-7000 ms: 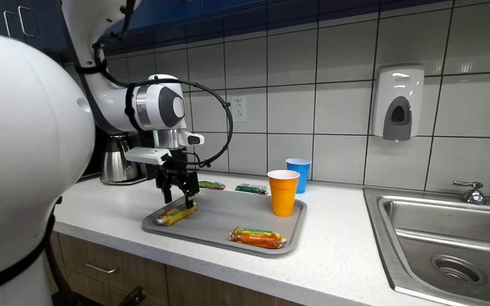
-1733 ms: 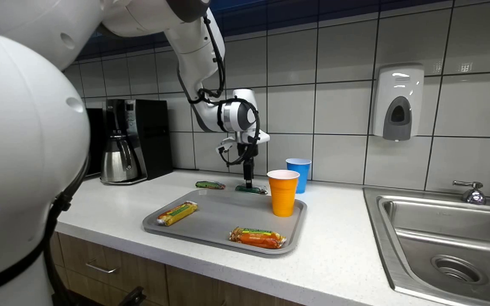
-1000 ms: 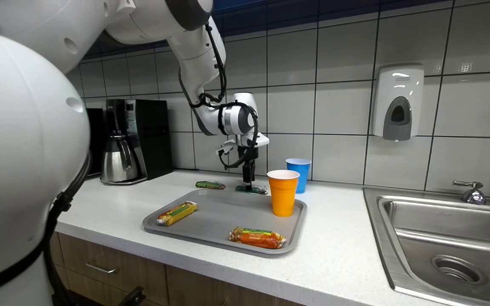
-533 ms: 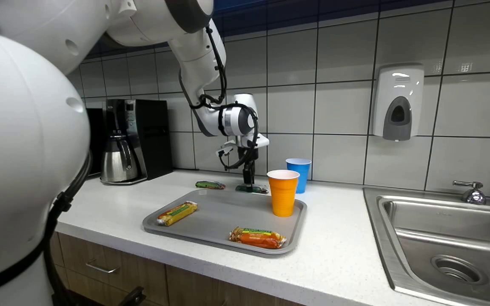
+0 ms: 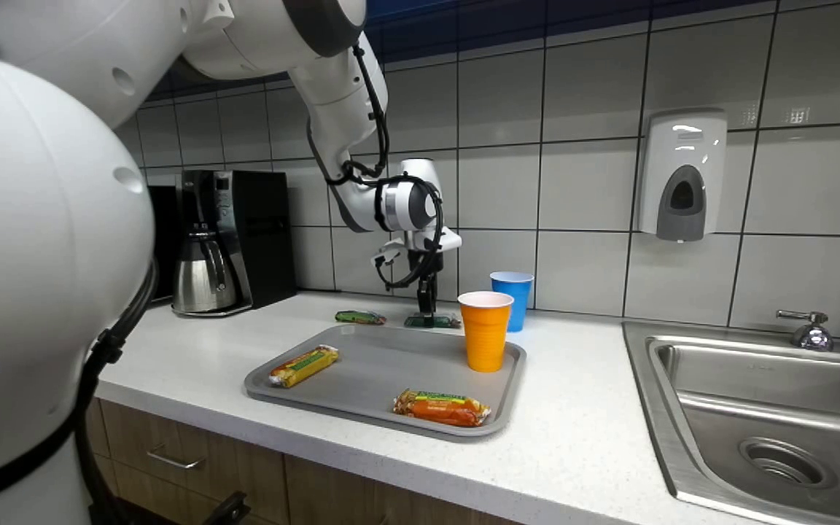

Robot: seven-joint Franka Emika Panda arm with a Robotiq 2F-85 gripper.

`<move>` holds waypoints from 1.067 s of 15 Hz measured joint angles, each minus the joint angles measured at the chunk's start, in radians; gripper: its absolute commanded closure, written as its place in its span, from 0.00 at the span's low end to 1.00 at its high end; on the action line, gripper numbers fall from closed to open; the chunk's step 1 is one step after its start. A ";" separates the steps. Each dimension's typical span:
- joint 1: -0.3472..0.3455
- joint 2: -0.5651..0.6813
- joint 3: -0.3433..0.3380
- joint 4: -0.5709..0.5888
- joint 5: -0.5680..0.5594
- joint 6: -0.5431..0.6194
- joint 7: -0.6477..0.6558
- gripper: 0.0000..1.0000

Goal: Pick up the candy bars on the table and place them on the tray

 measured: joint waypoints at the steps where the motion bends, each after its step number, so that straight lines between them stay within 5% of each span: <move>1: 0.000 0.000 0.000 0.002 0.000 0.000 0.000 0.83; 16: 0.002 -0.141 0.004 -0.102 -0.015 0.002 -0.144 0.83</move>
